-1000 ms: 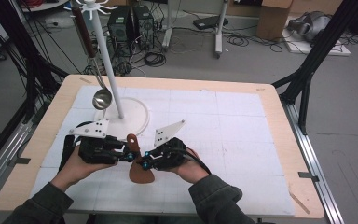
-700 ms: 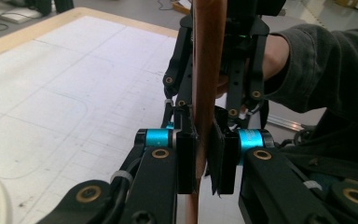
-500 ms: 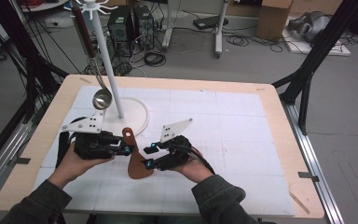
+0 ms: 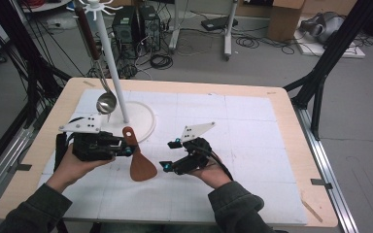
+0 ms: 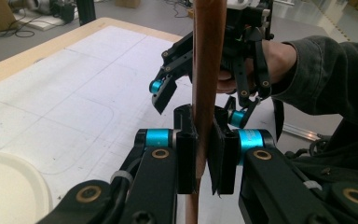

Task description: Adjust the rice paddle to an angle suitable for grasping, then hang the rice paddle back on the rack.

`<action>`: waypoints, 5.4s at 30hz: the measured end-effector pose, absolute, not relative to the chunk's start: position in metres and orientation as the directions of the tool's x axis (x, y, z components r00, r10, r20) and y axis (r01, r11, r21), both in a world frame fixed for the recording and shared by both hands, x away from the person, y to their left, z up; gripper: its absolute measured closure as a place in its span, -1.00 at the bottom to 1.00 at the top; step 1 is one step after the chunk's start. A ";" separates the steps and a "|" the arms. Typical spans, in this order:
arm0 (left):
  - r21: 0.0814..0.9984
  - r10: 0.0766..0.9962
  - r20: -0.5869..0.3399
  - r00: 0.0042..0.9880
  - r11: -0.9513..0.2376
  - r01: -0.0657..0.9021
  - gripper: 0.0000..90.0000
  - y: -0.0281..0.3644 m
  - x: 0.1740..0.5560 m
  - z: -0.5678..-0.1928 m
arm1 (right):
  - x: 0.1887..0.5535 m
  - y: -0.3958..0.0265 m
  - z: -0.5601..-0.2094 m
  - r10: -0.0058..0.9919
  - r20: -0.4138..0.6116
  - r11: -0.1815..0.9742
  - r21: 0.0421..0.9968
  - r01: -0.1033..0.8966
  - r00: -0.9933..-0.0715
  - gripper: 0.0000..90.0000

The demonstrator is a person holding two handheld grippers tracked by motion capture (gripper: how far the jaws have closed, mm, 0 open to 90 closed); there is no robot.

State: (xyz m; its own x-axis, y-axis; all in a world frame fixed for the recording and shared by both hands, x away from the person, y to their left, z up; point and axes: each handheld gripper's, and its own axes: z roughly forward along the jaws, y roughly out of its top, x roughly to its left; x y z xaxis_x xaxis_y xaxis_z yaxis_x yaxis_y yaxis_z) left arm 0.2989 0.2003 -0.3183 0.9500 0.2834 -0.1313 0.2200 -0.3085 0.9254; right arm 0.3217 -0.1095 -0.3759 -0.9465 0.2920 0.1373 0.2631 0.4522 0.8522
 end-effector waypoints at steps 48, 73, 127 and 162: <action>0.918 0.361 -0.058 0.931 -0.346 0.192 0.83 0.224 0.324 -0.247 | 0.316 -0.230 -0.398 0.620 0.121 0.331 0.856 0.398 -0.775 -0.99; 0.920 0.375 -0.035 0.926 -0.350 0.177 0.83 0.231 0.344 -0.214 | 0.313 -0.247 -0.397 0.661 0.094 0.328 0.856 0.399 -0.745 -0.99; 0.933 0.459 -0.021 0.888 -0.311 0.183 0.83 0.246 0.406 -0.137 | 0.312 -0.260 -0.397 0.687 0.122 0.272 0.870 0.410 -0.716 -0.99; 0.925 0.522 -0.097 0.847 -0.266 0.270 0.83 0.252 0.426 -0.136 | 0.312 -0.257 -0.395 0.668 0.128 0.265 0.880 0.395 -0.733 -0.99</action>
